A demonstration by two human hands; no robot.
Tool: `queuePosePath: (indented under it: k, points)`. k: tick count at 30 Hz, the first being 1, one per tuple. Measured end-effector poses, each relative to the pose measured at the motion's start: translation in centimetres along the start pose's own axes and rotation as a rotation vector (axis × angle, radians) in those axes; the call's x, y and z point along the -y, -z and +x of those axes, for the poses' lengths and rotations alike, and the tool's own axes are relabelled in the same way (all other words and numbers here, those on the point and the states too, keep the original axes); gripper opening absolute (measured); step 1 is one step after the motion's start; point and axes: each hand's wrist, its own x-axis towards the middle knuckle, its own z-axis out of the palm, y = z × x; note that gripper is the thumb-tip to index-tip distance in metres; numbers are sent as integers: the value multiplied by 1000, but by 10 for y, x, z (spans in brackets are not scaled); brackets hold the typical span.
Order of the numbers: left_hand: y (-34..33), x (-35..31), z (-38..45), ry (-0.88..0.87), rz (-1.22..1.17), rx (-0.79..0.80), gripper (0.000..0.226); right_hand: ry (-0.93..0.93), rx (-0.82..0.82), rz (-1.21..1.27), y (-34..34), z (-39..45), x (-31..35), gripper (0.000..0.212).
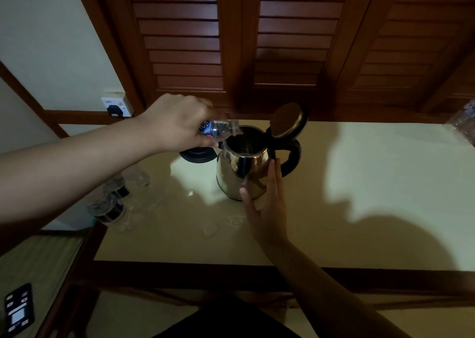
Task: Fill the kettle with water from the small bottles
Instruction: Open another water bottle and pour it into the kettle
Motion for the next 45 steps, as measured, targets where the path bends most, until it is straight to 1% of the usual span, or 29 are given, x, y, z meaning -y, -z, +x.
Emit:
queuePosePath:
  k: [3, 7, 10, 13, 18, 26, 36, 39, 42, 45]
  points:
    - [2, -1, -1, 7, 10, -3, 54, 8, -6, -3, 0, 0, -1, 89]
    - [2, -1, -1, 19, 90, -4, 53, 0, 13, 18, 2, 0, 1, 91]
    - [3, -2, -2, 10, 89, -21, 54, -1, 15, 25, 4, 1, 1, 92]
    - [5, -2, -2, 10, 117, -16, 57, -17, 9, 41, 5, 1, 3, 90]
    - [5, 1, 0, 19, 216, -2, 59, -37, -44, 57, 7, 5, 5, 85]
    - [6, 0, 1, 14, 297, -5, 61, -59, -32, 84, 7, 6, 6, 85]
    - [10, -6, 0, 14, 351, -1, 57, -71, -28, 72, 8, 6, 8, 85]
    - [10, -5, 0, 30, 362, -9, 62, -65, -39, 71, 7, 5, 6, 85]
    - [14, -8, -1, 30, 328, -9, 59, -51, -55, 78, 6, 5, 4, 85]
    - [19, -11, -2, 17, 281, -45, 56, -69, -49, 97, 7, 6, 4, 85]
